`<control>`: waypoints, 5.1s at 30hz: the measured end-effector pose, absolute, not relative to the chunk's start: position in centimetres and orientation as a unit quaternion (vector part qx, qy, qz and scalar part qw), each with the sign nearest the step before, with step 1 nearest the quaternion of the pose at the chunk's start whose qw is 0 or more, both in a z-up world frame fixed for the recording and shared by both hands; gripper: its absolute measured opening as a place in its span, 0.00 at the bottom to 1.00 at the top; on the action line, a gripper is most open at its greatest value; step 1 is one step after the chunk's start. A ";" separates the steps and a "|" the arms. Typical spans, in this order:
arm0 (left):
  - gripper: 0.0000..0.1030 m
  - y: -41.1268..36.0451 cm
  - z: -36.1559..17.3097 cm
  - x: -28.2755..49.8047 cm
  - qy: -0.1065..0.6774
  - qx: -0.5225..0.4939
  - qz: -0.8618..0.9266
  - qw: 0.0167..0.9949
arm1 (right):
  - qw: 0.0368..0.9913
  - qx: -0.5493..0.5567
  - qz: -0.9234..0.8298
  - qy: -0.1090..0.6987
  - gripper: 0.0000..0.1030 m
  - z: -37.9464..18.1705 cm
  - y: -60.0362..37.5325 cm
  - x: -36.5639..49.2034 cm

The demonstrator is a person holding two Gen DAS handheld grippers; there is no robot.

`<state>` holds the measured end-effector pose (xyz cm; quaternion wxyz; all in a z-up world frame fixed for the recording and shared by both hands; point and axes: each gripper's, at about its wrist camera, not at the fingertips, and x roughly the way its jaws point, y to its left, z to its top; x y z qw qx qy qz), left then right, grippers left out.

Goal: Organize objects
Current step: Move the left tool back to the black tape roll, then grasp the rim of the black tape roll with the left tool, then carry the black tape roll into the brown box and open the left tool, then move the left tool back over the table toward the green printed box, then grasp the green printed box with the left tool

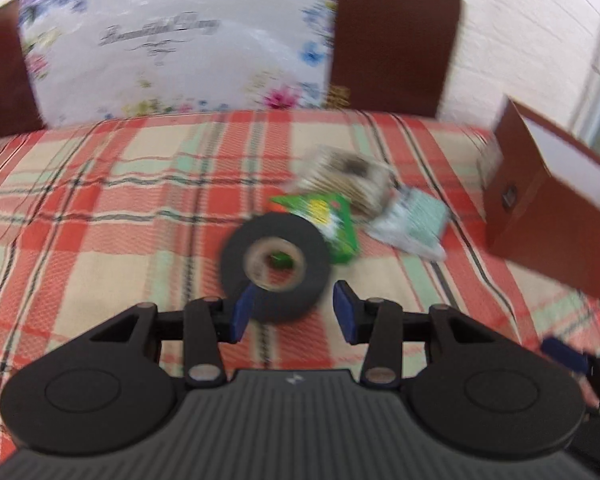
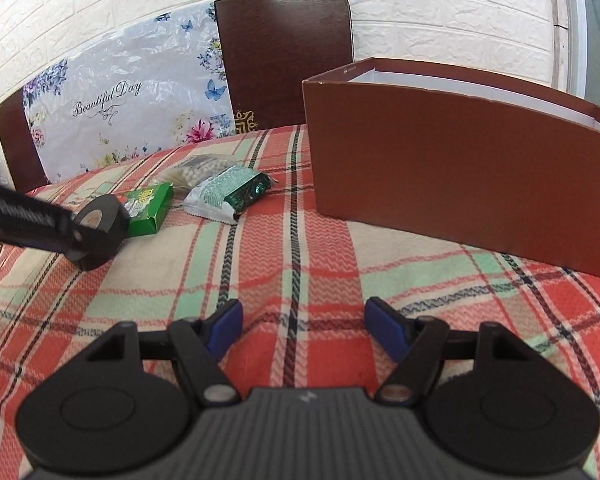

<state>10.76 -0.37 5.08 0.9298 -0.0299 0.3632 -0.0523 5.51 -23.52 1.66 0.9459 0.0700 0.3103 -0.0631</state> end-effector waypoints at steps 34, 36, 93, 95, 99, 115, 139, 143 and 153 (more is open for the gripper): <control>0.29 1.0 3.0 13.8 0.409 -0.005 -0.113 0.906 | 0.933 -0.093 0.133 0.321 0.70 1.9 -8.6 14.5; 0.29 -0.7 2.9 12.4 0.418 0.011 -0.133 0.899 | 0.933 -0.085 0.124 0.327 0.69 1.9 -10.1 12.4; 0.32 -30.9 10.5 12.2 0.308 0.140 -0.284 0.897 | 0.970 0.010 -0.183 0.158 0.74 6.6 -35.6 9.2; 0.36 -30.2 10.7 11.2 0.297 0.145 -0.277 0.902 | 0.971 0.022 -0.187 0.150 0.74 6.4 -35.3 8.5; 0.38 -28.4 11.3 10.0 0.293 0.150 -0.259 0.908 | 0.969 0.041 -0.196 0.143 0.74 6.7 -34.8 6.8; 0.39 -17.4 10.4 8.0 0.307 0.127 -0.173 0.927 | 0.971 0.062 -0.157 0.167 0.75 8.1 -31.3 1.3; 0.84 6.5 -0.1 10.5 0.307 -0.004 0.010 0.952 | 0.950 -0.049 0.058 0.302 0.36 3.2 -17.3 8.6; 0.85 6.8 0.0 10.2 0.290 -0.026 0.005 0.957 | 0.950 -0.058 0.078 0.297 0.39 3.1 -14.7 12.7; 0.86 5.9 -0.2 10.6 0.288 -0.023 0.008 0.957 | 0.934 0.018 0.058 0.353 0.67 1.2 -12.2 22.7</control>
